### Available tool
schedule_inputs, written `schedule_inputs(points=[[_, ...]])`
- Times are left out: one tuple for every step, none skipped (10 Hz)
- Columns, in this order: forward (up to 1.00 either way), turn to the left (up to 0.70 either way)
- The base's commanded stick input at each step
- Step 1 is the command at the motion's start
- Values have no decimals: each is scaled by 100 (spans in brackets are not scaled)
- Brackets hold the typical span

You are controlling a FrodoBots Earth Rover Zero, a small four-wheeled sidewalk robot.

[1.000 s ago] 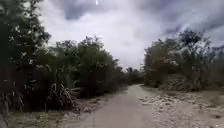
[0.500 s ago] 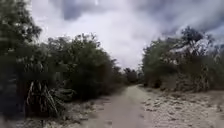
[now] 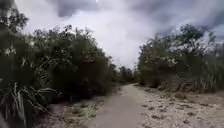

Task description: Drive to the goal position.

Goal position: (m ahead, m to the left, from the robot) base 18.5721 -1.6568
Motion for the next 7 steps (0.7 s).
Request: schedule_inputs(points=[[85, 0], [85, 0], [85, 0], [85, 0], [85, 0], [85, 0], [85, 0]])
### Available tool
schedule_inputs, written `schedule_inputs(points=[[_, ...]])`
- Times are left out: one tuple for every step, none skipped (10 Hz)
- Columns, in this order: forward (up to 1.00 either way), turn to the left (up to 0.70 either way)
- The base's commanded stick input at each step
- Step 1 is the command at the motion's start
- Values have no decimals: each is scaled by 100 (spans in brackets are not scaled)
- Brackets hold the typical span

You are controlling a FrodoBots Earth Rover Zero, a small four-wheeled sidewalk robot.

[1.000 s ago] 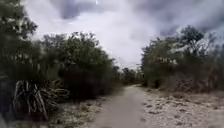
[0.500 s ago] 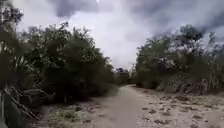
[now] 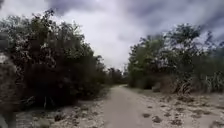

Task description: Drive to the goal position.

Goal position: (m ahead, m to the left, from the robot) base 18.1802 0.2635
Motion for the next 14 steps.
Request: schedule_inputs(points=[[85, 0], [85, 0], [85, 0], [85, 0], [85, 0], [85, 0], [85, 0], [85, 0], [85, 0], [85, 0], [85, 0], [85, 0], [85, 0], [85, 0]])
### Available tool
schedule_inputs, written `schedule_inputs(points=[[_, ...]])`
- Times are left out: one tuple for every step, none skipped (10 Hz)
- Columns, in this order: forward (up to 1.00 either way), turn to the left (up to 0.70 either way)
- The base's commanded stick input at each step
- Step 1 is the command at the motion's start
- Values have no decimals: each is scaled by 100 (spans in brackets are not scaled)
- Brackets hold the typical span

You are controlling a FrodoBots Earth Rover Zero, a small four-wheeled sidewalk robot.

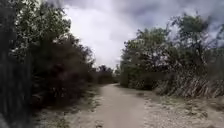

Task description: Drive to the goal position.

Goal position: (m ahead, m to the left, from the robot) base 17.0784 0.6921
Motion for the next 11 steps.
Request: schedule_inputs(points=[[85, 0], [85, 0], [85, 0], [85, 0], [85, 0], [85, 0], [85, 0], [85, 0], [85, 0], [85, 0], [85, 0]])
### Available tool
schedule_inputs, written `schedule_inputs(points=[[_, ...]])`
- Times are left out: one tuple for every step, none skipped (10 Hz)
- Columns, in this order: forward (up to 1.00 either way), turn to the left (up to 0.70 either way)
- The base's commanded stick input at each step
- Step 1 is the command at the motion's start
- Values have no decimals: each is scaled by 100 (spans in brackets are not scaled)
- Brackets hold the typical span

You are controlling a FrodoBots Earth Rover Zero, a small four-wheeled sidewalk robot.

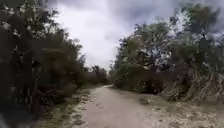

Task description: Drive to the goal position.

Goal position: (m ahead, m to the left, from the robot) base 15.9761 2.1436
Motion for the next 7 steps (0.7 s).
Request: schedule_inputs(points=[[85, 16], [85, 29], [85, 34], [85, 34], [85, 34], [85, 30], [85, 0]])
